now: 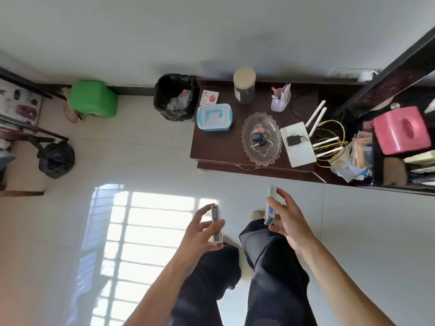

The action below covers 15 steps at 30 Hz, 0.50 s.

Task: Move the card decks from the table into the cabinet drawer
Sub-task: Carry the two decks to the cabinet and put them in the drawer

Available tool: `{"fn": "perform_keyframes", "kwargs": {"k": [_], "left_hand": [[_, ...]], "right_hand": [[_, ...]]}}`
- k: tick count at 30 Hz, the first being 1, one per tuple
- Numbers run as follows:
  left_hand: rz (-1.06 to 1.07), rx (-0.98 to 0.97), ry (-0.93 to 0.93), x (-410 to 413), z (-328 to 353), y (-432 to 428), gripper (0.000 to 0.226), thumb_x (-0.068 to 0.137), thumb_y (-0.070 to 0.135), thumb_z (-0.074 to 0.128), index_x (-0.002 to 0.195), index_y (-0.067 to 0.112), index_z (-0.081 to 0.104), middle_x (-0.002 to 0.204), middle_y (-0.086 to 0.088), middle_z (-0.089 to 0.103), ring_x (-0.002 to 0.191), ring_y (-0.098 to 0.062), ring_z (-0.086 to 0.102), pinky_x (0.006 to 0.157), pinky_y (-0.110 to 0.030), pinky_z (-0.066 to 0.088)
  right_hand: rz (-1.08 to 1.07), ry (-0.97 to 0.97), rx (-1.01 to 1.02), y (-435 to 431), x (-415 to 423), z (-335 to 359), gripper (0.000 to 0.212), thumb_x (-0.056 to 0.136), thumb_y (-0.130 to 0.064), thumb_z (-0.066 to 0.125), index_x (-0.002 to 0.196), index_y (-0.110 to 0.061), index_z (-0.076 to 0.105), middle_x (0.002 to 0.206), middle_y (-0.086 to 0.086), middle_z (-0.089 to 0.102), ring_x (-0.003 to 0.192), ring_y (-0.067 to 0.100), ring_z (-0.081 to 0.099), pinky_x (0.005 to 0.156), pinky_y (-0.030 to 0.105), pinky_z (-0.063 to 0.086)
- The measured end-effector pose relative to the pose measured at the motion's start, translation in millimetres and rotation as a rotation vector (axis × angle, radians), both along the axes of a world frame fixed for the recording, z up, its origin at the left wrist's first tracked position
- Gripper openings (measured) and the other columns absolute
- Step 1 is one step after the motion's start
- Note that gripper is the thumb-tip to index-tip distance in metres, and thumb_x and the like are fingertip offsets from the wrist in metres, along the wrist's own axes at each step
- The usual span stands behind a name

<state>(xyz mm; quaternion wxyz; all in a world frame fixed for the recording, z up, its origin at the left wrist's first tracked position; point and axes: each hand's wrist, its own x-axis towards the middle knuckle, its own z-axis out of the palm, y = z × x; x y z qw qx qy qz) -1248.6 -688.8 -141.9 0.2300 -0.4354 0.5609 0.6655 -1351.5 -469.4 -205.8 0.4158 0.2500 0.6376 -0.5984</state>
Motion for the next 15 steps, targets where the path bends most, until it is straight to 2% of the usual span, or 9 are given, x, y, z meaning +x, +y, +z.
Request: {"fn": "perform_keyframes", "kwargs": {"k": [3,7,10,13,15], "left_hand": [[0.044,0.018,0.002,-10,-82,-14,0.056,0.072,0.036,0.083,0.121,0.045,0.057,0.118,-0.01,0.066,0.107,-0.027,0.067,0.074,-0.037,0.061],[0.08,0.031,0.024,-15,-198,-29,0.055,0.075,0.036,0.081,0.123,0.046,0.057,0.128,-0.005,0.059,0.111,-0.03,0.063,0.071,-0.035,0.06],[0.053,0.072,0.058,-24,-278,-40,0.049,0.077,0.043,0.07,0.123,0.048,0.056,0.128,-0.008,0.059,0.111,-0.033,0.061,0.07,-0.032,0.055],[0.044,0.154,0.178,-40,-340,-58,0.045,0.079,0.037,0.058,0.124,0.039,0.058,0.116,-0.012,0.065,0.094,-0.026,0.063,0.067,-0.031,0.053],[0.08,0.163,0.273,-58,-367,-73,0.046,0.079,0.029,0.054,0.124,0.036,0.06,0.108,-0.01,0.067,0.085,-0.022,0.062,0.063,-0.029,0.052]], "right_hand": [[-0.019,0.006,-0.01,-10,-16,-72,0.038,0.09,-0.047,0.07,0.126,-0.047,0.057,0.117,0.005,0.063,0.101,0.026,0.069,0.066,0.03,0.058],[-0.033,-0.011,-0.058,-16,-30,-164,0.025,0.094,-0.034,0.066,0.111,-0.052,0.066,0.12,0.012,0.064,0.095,0.027,0.067,0.068,0.034,0.055],[0.036,-0.004,-0.139,-18,-46,-228,0.036,0.095,-0.02,0.057,0.117,-0.047,0.066,0.122,0.016,0.064,0.091,0.026,0.066,0.068,0.036,0.053],[0.183,0.095,-0.217,-37,-69,-275,0.045,0.092,-0.009,0.056,0.124,-0.039,0.063,0.117,0.014,0.064,0.092,0.028,0.061,0.067,0.037,0.055],[0.266,0.174,-0.255,-59,-86,-293,0.046,0.091,-0.008,0.061,0.124,-0.041,0.063,0.11,0.009,0.067,0.087,0.026,0.062,0.067,0.038,0.056]]}}
